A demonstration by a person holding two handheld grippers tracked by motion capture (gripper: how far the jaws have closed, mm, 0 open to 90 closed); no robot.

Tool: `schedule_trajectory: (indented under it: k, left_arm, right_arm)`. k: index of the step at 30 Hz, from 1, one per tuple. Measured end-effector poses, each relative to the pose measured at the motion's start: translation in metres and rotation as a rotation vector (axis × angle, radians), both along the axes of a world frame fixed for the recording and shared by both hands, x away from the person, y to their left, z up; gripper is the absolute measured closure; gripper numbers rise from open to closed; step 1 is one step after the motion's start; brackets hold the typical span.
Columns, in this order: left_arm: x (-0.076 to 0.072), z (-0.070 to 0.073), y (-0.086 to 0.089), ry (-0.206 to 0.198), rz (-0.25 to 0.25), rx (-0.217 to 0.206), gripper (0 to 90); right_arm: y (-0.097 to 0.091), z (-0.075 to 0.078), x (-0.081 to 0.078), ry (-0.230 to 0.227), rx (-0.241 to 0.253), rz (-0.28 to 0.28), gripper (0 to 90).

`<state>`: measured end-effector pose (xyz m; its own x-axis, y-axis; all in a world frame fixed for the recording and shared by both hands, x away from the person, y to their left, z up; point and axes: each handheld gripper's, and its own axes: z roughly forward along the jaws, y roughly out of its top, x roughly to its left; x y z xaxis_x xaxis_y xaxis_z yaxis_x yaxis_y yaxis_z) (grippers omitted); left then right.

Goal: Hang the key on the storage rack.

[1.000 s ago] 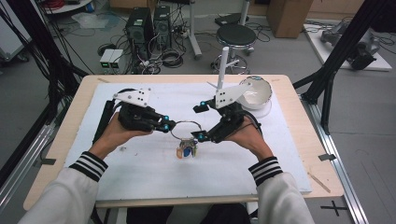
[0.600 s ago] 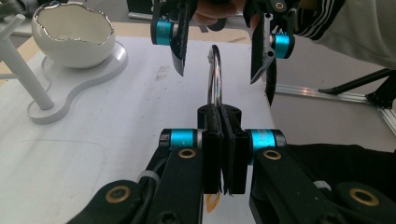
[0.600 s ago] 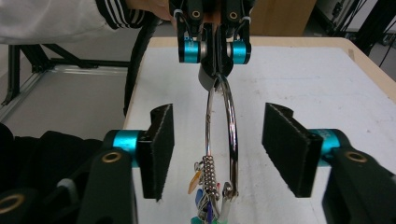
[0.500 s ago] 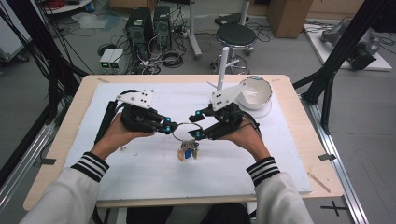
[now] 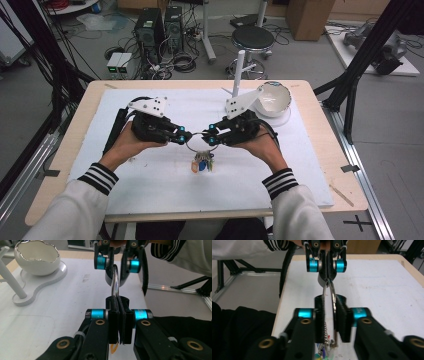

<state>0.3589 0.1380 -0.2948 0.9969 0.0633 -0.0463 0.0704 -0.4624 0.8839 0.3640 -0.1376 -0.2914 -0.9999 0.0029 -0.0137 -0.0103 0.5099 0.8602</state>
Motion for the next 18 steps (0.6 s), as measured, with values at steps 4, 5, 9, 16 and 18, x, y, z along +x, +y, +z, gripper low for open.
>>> schedule_trajectory:
  k: [4, 5, 9, 16, 18]
  left_arm:
    - [0.0003, -0.0005, -0.0001, 0.003, -0.002, 0.002, 87.3]
    - [0.0004, -0.0006, -0.0001, 0.002, -0.003, 0.004, 87.3]
    - [0.0006, -0.0004, 0.0004, 0.001, -0.006, 0.005, 87.3]
    - [0.0007, -0.0010, 0.0011, 0.005, 0.004, -0.004, 87.0]
    - [0.0008, -0.0013, 0.0020, 0.002, 0.009, -0.008, 86.6]
  right_arm:
    - [0.0003, -0.0002, -0.0001, -0.010, -0.003, -0.014, 87.1]
    - [0.0004, -0.0001, -0.0012, -0.004, -0.011, -0.014, 87.2]
    - [0.0008, -0.0004, -0.0005, -0.013, -0.006, -0.013, 87.6]
    - [0.0010, 0.0001, -0.0012, -0.019, -0.008, -0.023, 87.9]
    - [0.0011, 0.0006, -0.0021, -0.011, -0.011, -0.035, 87.9]
